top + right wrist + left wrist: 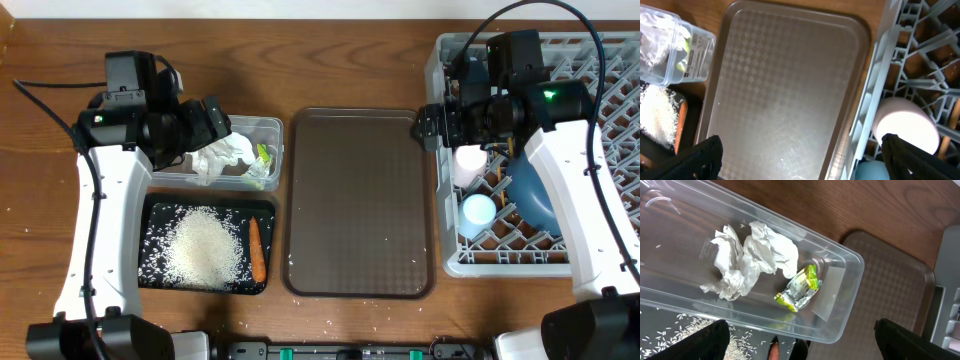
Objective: Sort waste into correct bins and load items into the dishwasher rack
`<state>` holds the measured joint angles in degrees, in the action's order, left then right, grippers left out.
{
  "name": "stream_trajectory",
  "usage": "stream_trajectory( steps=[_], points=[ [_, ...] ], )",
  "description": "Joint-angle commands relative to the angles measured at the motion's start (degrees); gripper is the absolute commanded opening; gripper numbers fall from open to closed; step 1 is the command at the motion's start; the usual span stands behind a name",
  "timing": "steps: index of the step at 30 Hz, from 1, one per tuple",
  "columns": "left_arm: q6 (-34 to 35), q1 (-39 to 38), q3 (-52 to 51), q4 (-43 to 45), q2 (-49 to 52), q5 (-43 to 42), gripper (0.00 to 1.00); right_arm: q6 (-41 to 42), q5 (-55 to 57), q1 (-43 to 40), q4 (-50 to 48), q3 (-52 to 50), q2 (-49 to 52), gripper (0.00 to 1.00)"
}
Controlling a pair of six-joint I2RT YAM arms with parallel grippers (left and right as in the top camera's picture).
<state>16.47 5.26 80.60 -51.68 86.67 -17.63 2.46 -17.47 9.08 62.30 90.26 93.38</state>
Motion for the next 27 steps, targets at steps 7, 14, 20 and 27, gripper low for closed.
stream_trajectory(
  steps=[7, 14, 20, 27],
  points=[
    [-0.4, 0.2, 0.5, -0.2, 0.0, 0.4, 0.95, -2.6, 1.2, 1.5, -8.2, 0.5, -10.0, 0.99],
    [-0.4, 0.2, 0.5, -0.2, 0.0, 0.4, 0.95, -6.5, 1.2, 2.7, -15.5, -2.4, -29.2, 0.99],
    [-0.4, 0.2, 0.5, -0.2, 0.0, 0.4, 0.95, -14.8, 1.3, 2.4, -26.1, -16.9, -50.6, 0.99],
    [-0.4, 0.2, 0.5, -0.2, 0.0, 0.4, 0.95, -15.4, 4.2, 0.3, -38.8, -41.3, -74.1, 0.99]
  ],
)
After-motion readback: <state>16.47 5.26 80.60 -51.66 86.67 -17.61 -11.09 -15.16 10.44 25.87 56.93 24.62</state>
